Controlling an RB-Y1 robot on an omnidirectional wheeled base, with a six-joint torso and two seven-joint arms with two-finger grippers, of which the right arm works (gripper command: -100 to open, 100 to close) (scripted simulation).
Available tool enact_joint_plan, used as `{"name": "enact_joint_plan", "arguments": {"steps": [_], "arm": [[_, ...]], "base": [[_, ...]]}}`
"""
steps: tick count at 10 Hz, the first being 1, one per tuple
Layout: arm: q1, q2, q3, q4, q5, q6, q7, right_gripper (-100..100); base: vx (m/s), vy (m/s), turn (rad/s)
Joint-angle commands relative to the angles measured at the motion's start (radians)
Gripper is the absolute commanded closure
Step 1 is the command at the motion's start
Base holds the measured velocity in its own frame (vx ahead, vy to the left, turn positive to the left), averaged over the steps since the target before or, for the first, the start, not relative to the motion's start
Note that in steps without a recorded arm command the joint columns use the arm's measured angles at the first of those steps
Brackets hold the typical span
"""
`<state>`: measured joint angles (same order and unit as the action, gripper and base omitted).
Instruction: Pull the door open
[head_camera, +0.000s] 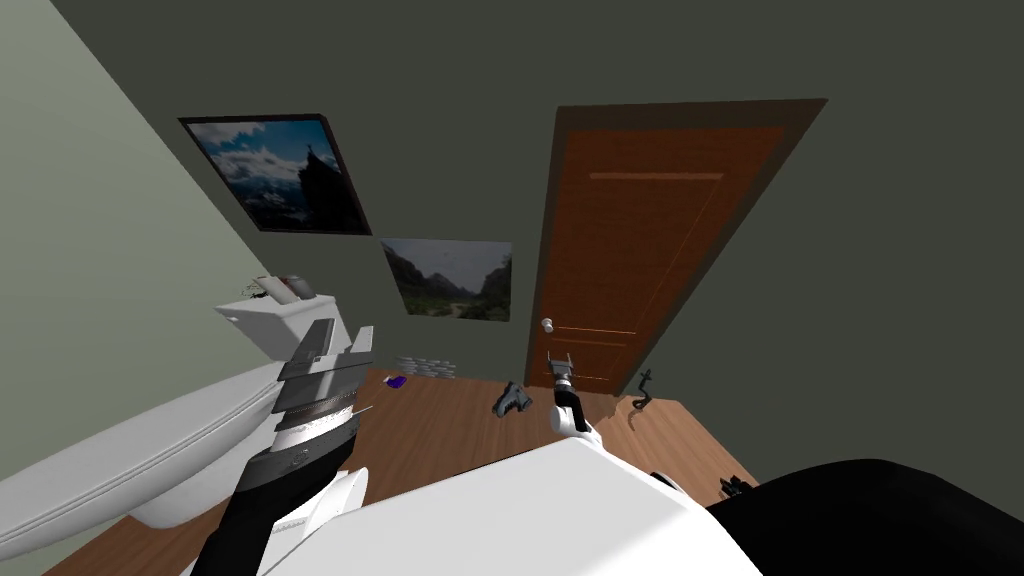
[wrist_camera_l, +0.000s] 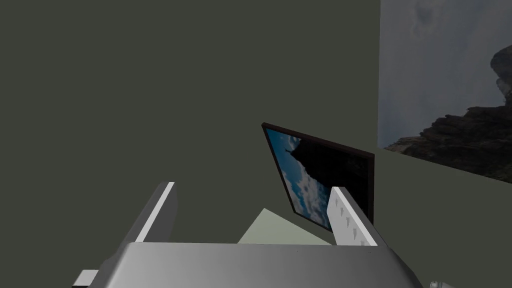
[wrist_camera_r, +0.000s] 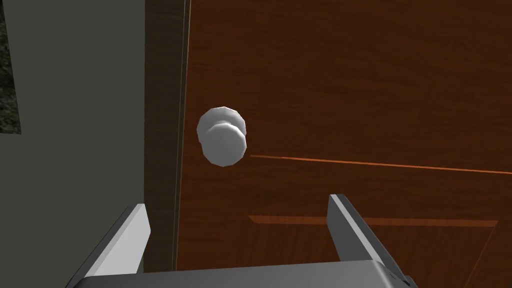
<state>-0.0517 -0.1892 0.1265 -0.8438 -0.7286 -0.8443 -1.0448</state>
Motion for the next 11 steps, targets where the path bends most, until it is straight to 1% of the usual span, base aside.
{"name": "enact_joint_plan", "arguments": {"steps": [1,2,4,8,9,11], "arm": [[-0.015,-0.003,0.003,0.031,-0.009,-0.006,-0.02,-100],[-0.028,-0.006,0.006,0.06,-0.021,-0.012,-0.043,-100],[-0.053,-0.013,0.012,0.118,-0.047,-0.023,-0.088,-100],[-0.092,-0.023,0.023,0.208,-0.086,-0.042,-0.158,-100],[-0.106,-0.027,0.026,0.241,-0.1,-0.048,-0.183,-100],[-0.12,-0.03,0.03,0.274,-0.114,-0.055,-0.209,-100]], "base": [[0.003,-0.072,0.056],[0.008,-0.052,0.114],[0.014,-0.071,0.214],[0.016,-0.085,0.171],[0.013,-0.1,0.197],[0.019,-0.087,0.177]]}}
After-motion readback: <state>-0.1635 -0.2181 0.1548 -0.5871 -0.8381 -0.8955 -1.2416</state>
